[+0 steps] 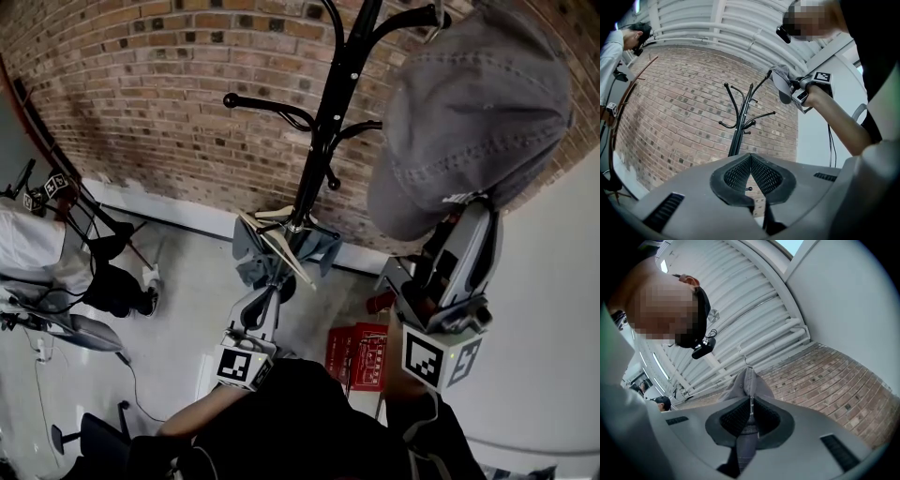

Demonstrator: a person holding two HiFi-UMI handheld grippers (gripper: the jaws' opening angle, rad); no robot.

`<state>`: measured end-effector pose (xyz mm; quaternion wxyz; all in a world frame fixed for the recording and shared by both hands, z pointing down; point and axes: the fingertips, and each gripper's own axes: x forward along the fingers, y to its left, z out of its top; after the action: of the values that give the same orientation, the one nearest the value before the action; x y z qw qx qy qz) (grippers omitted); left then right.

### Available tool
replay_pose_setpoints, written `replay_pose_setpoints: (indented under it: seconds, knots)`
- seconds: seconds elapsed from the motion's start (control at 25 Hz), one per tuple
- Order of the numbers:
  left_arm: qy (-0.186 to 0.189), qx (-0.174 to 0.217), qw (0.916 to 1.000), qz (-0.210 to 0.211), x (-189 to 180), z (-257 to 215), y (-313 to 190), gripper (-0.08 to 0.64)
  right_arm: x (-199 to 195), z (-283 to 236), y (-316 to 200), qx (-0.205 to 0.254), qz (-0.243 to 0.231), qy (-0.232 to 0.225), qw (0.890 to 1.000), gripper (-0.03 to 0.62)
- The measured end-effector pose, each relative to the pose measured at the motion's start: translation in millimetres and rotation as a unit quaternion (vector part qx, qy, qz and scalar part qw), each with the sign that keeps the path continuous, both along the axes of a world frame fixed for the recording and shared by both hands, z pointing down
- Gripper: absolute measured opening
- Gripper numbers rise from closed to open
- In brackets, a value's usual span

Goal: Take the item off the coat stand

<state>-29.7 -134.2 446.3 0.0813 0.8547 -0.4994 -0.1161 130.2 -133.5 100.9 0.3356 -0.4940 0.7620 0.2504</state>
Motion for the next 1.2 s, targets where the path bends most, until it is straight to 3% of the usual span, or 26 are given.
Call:
replay_pose_setpoints:
  seconds: [0.28, 0.52, 0.88, 1.2]
  knots:
    - [0.004, -0.005, 1.0000, 0.004, 3, 0, 4, 0.017, 5, -4, 13, 0.011, 0.008, -0.002, 1.000, 0.034]
    - [-0.013, 0.001, 0.9999, 0.005, 2, -1, 11, 0.017, 6, 17, 8, -0.022, 0.026, 0.010, 0.999, 0.034]
    - [-0.005, 0.046, 0.9989, -0.006, 7, -28, 12, 0.017, 15, 56, 5, -0.060, 0.049, 0.030, 0.997, 0.034]
    - [-0.012, 0.052, 0.9985, 0.007, 14, -23, 18, 0.017, 11, 101, 7, -0.108, 0.047, 0.037, 0.992, 0.034]
